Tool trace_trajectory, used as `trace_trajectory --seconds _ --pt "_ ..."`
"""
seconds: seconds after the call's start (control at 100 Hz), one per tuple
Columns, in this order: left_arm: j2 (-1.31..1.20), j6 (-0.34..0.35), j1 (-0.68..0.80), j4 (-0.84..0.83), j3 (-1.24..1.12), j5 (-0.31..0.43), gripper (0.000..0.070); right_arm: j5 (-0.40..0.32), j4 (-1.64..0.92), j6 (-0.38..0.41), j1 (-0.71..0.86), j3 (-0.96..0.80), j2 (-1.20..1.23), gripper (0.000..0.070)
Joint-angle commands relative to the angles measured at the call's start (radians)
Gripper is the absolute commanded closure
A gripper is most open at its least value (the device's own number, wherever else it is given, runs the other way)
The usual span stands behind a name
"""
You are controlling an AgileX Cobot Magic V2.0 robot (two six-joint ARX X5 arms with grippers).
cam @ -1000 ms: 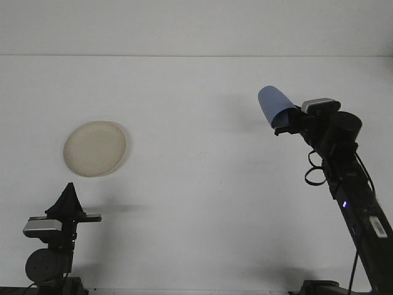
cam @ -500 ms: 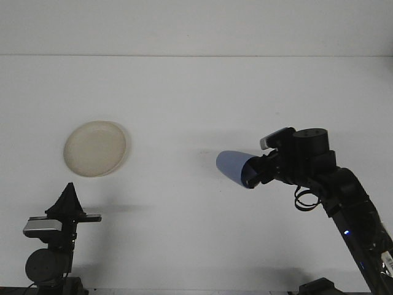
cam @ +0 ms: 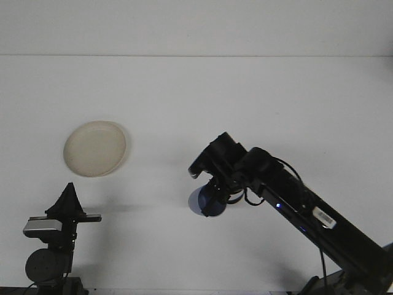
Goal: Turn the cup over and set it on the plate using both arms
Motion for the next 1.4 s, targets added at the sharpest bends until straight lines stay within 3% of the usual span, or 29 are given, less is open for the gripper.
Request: trace_trajectory --seconds 0.0,0.14,0.49,0.53,0.64,0.76,0.88,1.0,1.11,1.21,1.39 --pt "-0.001 -0.003 0.000 0.011 -0.020 -0.004 0.0687 0.027 -0.026 -0.018 0.034 0.050 0.063 0.0700" --pt "-0.001 -0.004 0.000 0.011 -0.020 -0.004 0.0687 0.086 -0.061 -0.019 0.082 0.088 0.157 0.0700" --pt "-0.001 -0.077 0.000 0.011 -0.020 -0.004 0.0687 0.085 -0.060 -0.027 0.115 0.087 0.249 0.0696" --pt "-0.001 -0.082 0.000 0.011 -0.020 -0.004 0.0687 0.085 -0.061 -0.027 0.117 0.087 0.251 0.0659" --pt "-0.001 -0.082 0.000 0.013 -0.020 -0.004 0.0687 0.084 -0.056 -0.027 0.121 0.087 0.251 0.0461" --pt "-0.001 -0.089 0.000 0.019 -0.020 -0.004 0.0687 0.072 -0.054 -0.028 0.125 0.092 0.247 0.0450" --pt "-0.001 -0.216 0.000 0.024 -0.016 -0.004 0.0688 0.030 -0.069 -0.033 0.117 0.126 0.207 0.0450" --pt "-0.001 -0.354 0.000 0.024 -0.009 -0.004 0.0688 0.031 -0.068 -0.035 0.114 0.171 0.134 0.0450" --pt "-0.001 -0.441 0.000 0.014 -0.001 -0.001 0.0688 0.031 -0.034 -0.035 0.094 0.200 0.040 0.0450" --pt "-0.001 -0.485 0.000 -0.032 0.022 0.053 0.0688 0.029 0.030 -0.029 0.059 0.200 -0.053 0.0450" --pt "0.014 -0.493 0.000 -0.238 0.142 0.176 0.0687 0.025 0.126 -0.028 -0.048 0.174 -0.224 0.0452"
